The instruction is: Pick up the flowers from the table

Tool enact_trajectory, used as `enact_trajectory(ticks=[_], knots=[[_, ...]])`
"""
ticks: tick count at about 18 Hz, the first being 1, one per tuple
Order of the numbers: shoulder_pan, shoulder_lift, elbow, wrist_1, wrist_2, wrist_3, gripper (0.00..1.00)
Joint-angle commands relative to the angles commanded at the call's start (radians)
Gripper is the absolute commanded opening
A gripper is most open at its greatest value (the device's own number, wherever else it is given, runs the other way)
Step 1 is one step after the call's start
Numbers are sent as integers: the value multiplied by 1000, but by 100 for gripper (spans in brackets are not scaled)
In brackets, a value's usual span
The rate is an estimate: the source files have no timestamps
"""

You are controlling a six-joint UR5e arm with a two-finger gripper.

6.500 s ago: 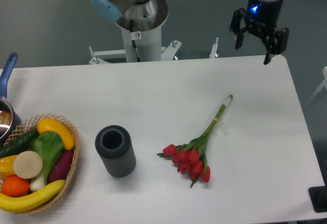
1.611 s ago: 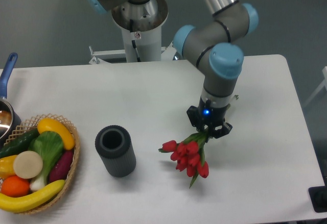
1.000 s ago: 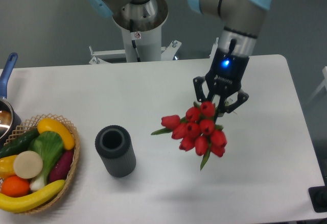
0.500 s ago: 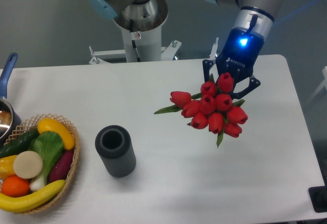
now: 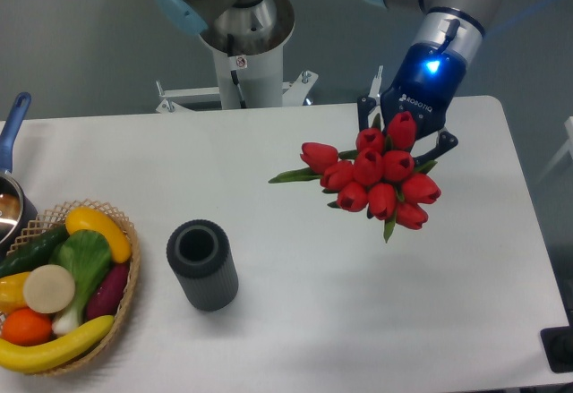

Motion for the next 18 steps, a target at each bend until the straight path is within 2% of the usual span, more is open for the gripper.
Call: enact_trajectory(ticks=[18], knots=[[-2,-3,3,0,-2,0,29]])
